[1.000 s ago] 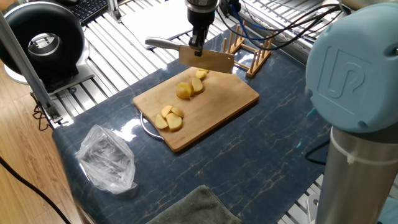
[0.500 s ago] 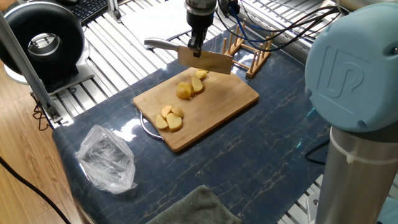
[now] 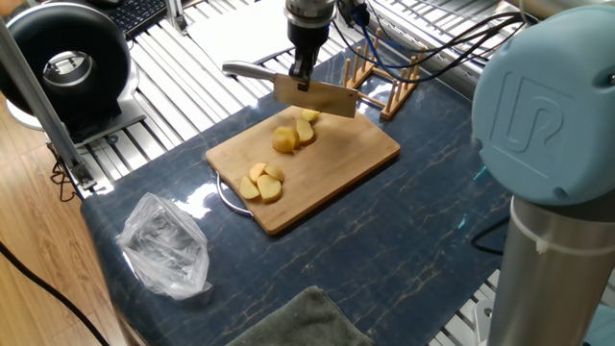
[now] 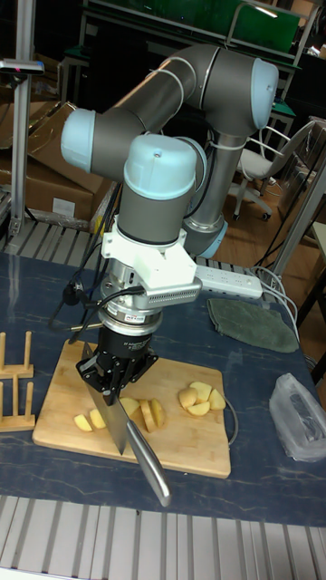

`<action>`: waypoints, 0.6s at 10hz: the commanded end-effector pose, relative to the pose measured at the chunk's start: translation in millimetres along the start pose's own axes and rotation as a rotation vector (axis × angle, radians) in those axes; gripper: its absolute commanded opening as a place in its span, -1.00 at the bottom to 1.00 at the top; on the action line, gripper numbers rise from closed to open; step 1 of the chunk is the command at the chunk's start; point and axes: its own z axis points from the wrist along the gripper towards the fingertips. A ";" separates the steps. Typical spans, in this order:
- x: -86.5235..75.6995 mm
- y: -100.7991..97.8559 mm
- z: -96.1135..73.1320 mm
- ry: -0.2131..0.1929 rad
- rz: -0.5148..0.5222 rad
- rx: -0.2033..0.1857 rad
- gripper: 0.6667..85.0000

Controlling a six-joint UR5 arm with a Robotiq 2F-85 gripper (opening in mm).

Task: Chop the potatoes

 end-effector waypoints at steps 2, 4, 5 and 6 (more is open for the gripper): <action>-3.7 5.2 2.1 -0.012 0.016 -0.006 -0.99; -4.5 4.6 2.4 -0.014 0.014 -0.005 -0.99; -4.5 3.4 2.6 -0.014 0.014 -0.001 -0.99; -4.7 2.2 2.6 -0.016 0.012 -0.001 -0.99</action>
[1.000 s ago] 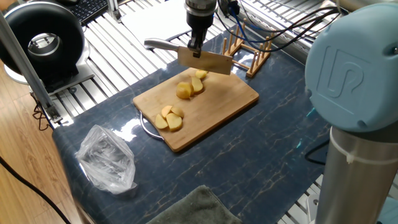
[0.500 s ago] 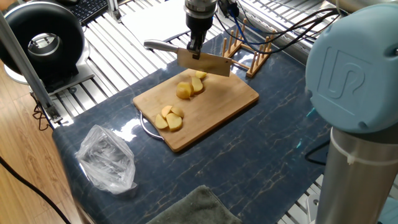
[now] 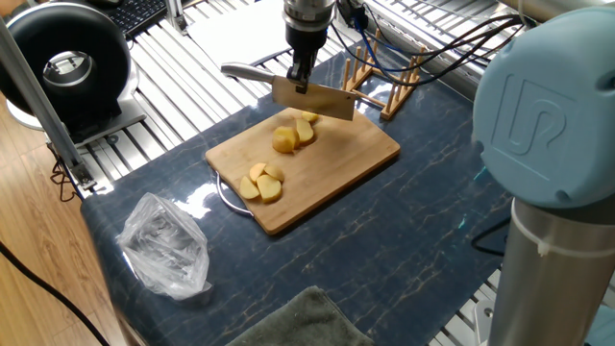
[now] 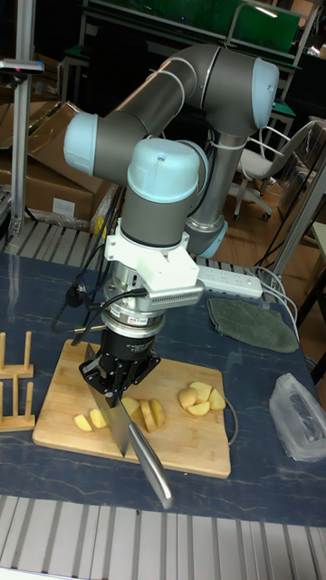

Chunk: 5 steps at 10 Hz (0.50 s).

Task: Chop the potatoes

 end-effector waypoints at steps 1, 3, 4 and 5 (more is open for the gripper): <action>-2.4 -0.6 -0.4 -0.010 0.005 -0.005 -0.99; -2.9 -1.6 0.7 -0.013 0.007 -0.005 -0.99; -3.5 -1.7 1.6 -0.015 0.007 -0.006 -0.99; -4.1 -1.7 2.0 -0.017 0.007 -0.006 -0.99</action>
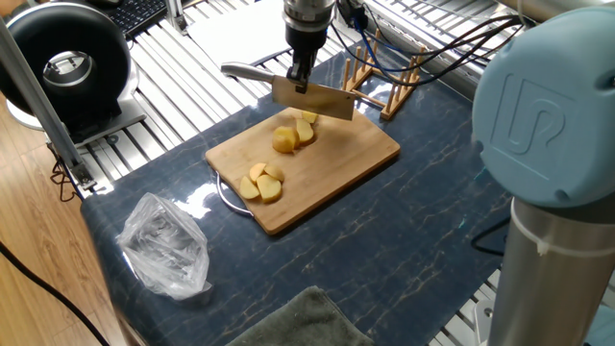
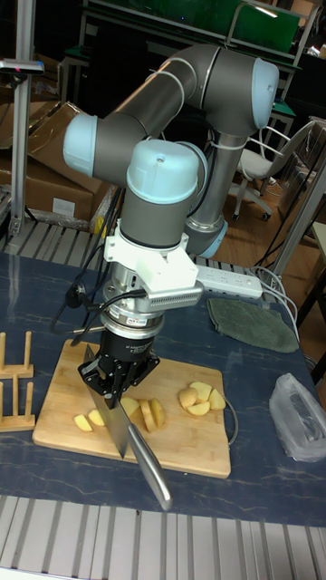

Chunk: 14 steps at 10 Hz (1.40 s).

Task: Chop the potatoes

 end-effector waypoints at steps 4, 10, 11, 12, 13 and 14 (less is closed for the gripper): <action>-6.0 0.5 4.1 -0.024 0.007 -0.011 -0.99; -12.8 1.8 15.9 -0.057 0.011 -0.016 -0.99; -13.5 1.1 16.5 -0.060 0.009 -0.015 -0.99; -14.1 0.7 17.0 -0.062 0.008 -0.015 -0.99; -14.8 -0.3 17.5 -0.065 0.007 -0.015 -0.99; -15.6 -0.2 17.6 -0.067 0.005 -0.015 -0.99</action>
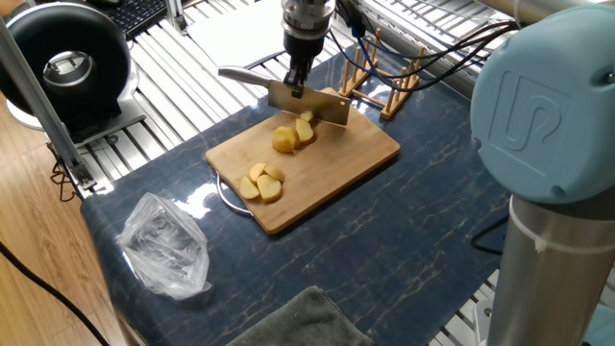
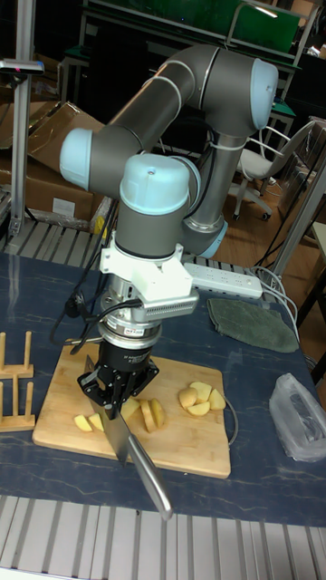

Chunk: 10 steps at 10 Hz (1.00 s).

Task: Chop the potatoes

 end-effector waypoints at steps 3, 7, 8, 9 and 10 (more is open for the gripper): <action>4.6 -2.2 -23.8 0.029 -0.015 -0.006 -0.99; 17.6 5.5 -59.6 0.093 -0.015 -0.034 -0.99; 18.1 16.2 -64.2 0.096 0.013 -0.061 -0.99; 19.1 22.8 -67.8 0.102 0.035 -0.054 -0.99; 17.9 22.7 -67.2 0.099 0.035 -0.047 -0.99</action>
